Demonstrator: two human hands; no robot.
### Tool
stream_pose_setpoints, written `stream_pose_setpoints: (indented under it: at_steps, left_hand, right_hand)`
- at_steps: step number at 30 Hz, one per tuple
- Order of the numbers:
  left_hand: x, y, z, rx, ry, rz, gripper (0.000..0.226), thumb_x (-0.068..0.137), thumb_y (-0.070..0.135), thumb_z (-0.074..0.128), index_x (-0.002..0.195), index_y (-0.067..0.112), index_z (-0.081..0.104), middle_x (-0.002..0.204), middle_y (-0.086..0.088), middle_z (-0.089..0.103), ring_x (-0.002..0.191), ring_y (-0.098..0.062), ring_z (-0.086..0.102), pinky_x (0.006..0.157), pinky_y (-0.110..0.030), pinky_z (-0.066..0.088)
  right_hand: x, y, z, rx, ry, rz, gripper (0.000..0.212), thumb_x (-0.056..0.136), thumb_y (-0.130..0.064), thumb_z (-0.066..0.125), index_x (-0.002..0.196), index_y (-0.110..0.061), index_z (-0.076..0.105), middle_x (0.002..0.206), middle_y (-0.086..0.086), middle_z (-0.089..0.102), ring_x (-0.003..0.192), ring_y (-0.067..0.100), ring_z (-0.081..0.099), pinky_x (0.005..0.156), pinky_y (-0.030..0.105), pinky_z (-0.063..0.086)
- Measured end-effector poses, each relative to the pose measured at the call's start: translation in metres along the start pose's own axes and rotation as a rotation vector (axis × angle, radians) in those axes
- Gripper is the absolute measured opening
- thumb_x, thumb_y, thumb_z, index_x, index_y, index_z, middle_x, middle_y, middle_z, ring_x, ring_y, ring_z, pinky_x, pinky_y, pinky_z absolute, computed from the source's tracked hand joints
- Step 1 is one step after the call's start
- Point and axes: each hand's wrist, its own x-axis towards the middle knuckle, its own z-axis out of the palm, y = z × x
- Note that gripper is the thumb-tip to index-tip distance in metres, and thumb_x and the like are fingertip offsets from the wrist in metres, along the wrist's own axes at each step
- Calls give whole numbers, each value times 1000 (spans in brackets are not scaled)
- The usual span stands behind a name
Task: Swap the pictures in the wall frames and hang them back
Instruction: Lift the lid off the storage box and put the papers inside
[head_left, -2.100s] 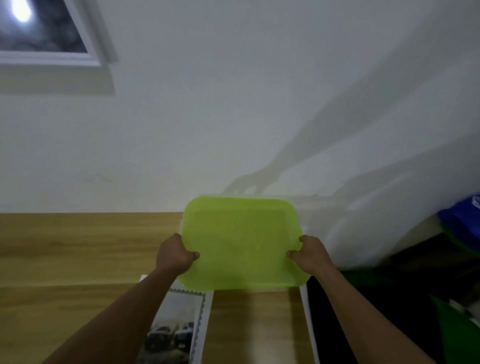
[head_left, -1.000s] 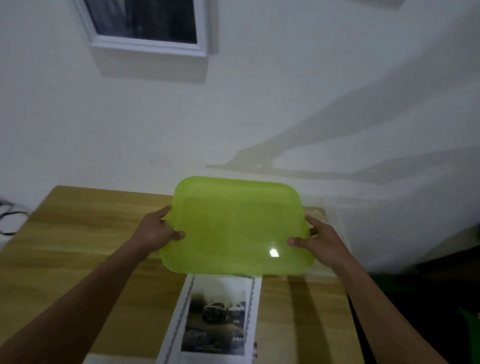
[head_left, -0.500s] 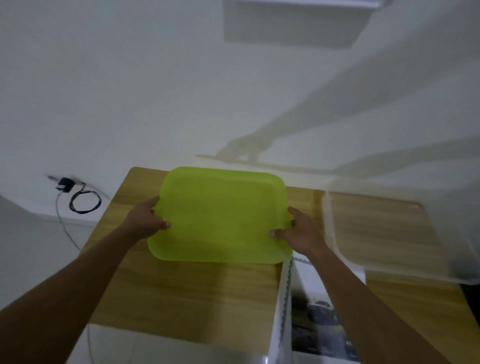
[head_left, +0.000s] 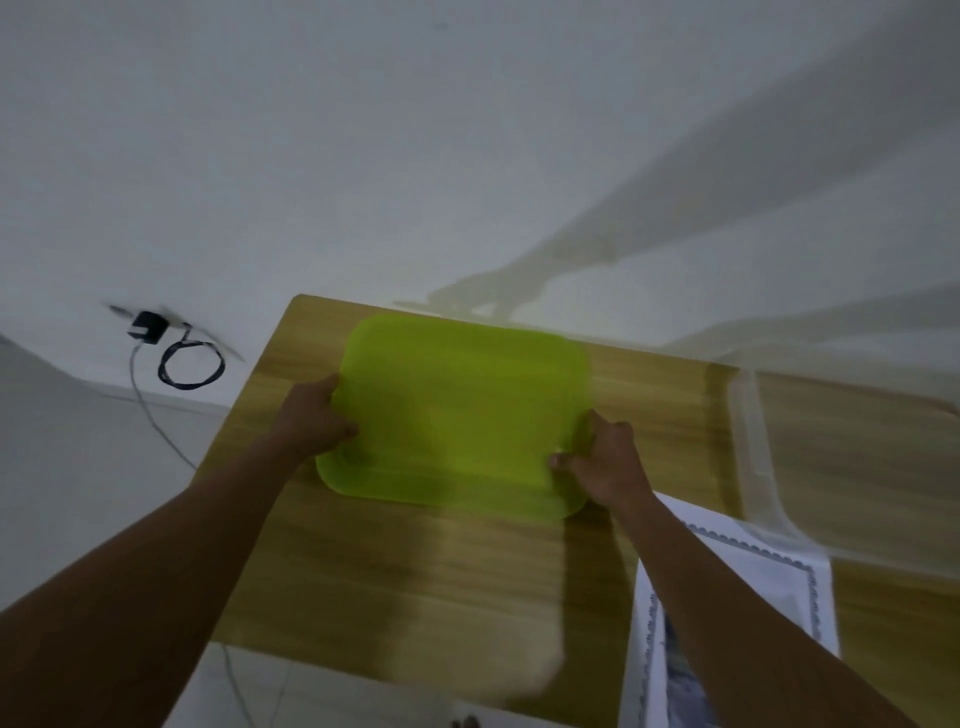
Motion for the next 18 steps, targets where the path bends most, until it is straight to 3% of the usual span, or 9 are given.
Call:
stream_pose_setpoints:
  at_steps: [3, 6, 8, 11, 15, 18]
  left_hand:
    - [-5, 1, -2, -20, 29, 11, 73, 71, 15, 76, 139, 13, 51, 117, -20, 64, 99, -36, 63, 79, -45, 55]
    - [-21, 7, 3, 30, 133, 34, 70, 72, 25, 66, 138, 9, 49, 122, -25, 56, 113, -41, 53, 91, -49, 48]
    - [-35, 12, 16, 72, 244, 65, 61, 81, 18, 68, 138, 7, 49, 125, -27, 52, 116, -45, 50, 96, -49, 43]
    - [-64, 28, 44, 42, 297, 176, 55, 82, 15, 73, 133, 4, 56, 119, -24, 58, 103, -43, 59, 91, -48, 48]
    - [-118, 64, 98, -40, 261, 348, 40, 77, 11, 78, 115, 3, 68, 93, -14, 66, 77, -34, 65, 77, -41, 53]
    - [-164, 97, 139, -44, 155, 422, 36, 77, 24, 70, 107, 3, 71, 88, -12, 70, 77, -32, 67, 77, -38, 53]
  right_hand:
    - [-9, -9, 2, -46, 5, -11, 80, 57, -55, 81, 125, -24, 54, 120, 11, 56, 103, 30, 61, 89, 46, 55]
    - [-26, -18, -9, -47, 37, -49, 74, 61, -62, 71, 127, -34, 52, 115, 12, 62, 100, 31, 63, 86, 45, 56]
    - [-41, -19, -21, -67, 43, -53, 79, 73, -53, 73, 142, -27, 44, 127, 15, 58, 111, 31, 60, 94, 43, 52]
    - [-67, -12, -44, -64, 37, -23, 81, 86, -38, 72, 152, -17, 31, 147, 14, 42, 131, 28, 47, 104, 39, 45]
    - [-105, 15, -71, -114, 25, 2, 74, 91, -36, 66, 153, -19, 30, 152, 11, 38, 136, 25, 44, 104, 33, 42]
    - [-138, 48, -88, -143, 44, 50, 72, 92, -35, 66, 152, -18, 31, 154, 8, 36, 139, 25, 39, 108, 35, 37]
